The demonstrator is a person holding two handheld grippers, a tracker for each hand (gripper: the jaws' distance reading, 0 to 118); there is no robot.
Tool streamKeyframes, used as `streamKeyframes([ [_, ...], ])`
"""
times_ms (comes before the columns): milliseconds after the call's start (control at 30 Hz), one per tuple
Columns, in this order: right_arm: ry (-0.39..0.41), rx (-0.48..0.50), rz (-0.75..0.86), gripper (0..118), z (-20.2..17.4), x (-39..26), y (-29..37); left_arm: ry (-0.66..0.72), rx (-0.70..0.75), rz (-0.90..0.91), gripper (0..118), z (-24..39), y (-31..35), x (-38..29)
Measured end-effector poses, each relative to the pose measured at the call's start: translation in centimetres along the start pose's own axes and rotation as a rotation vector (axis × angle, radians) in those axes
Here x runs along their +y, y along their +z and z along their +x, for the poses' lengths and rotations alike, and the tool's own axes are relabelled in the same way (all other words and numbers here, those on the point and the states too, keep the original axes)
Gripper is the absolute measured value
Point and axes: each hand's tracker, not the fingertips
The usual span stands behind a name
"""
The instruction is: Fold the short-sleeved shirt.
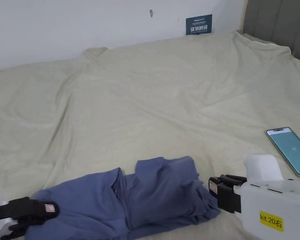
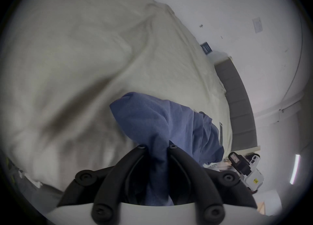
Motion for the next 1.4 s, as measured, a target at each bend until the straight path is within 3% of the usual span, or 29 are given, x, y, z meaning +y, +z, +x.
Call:
streamKeyframes([
  [167,0.020,0.000,0.004,0,0.6,-0.4,0.4,-0.034,0.109,0.048,14,2.8,3.0,0.4],
  [367,0.010,-0.002,0.006,0,1.4,-0.4,0.3,-0.149,0.079,0.009,14,10.0,1.1,-0.1],
  [700,0.021,-0.006,0.011,0,2.3,-0.8,1.1,-0.428,0.083,-0.221,14,22.6,-11.6,-3.5],
  [833,-0.004,-0.020,0.017,0,3.2,-1.0,1.7,-0.439,0.171,-0.245,19,24.7,-16.5,-4.4],
  [900,-0.010,-0.026,0.023,0,3.5,-1.1,2.1,-0.436,0.137,-0.252,23,24.9,-17.3,-4.6],
  [933,-0.012,-0.040,0.031,0,3.6,-1.1,2.2,-0.397,0.061,-0.267,41,24.6,-17.2,-4.5],
  [1000,-0.007,-0.053,0.053,0,3.8,-1.0,2.4,-0.324,-0.091,-0.327,107,24.0,-17.0,-4.4],
  [1033,-0.007,-0.050,0.048,0,4.0,-0.8,2.4,-0.292,-0.120,-0.342,118,23.8,-16.3,-4.4],
  [1233,-0.038,-0.039,0.042,0,4.6,-0.9,1.6,-0.310,-0.109,-0.174,118,22.0,-10.8,-3.3],
  [1333,-0.038,-0.047,0.033,0,4.6,-1.1,1.3,-0.350,-0.007,-0.126,116,21.5,-9.6,-3.0],
  [1367,-0.039,-0.047,0.030,0,4.5,-1.1,1.2,-0.379,0.049,-0.117,108,21.3,-9.6,-3.1],
  [1400,-0.041,-0.045,0.029,0,4.5,-1.1,1.2,-0.402,0.081,-0.100,85,21.1,-9.7,-3.4],
])
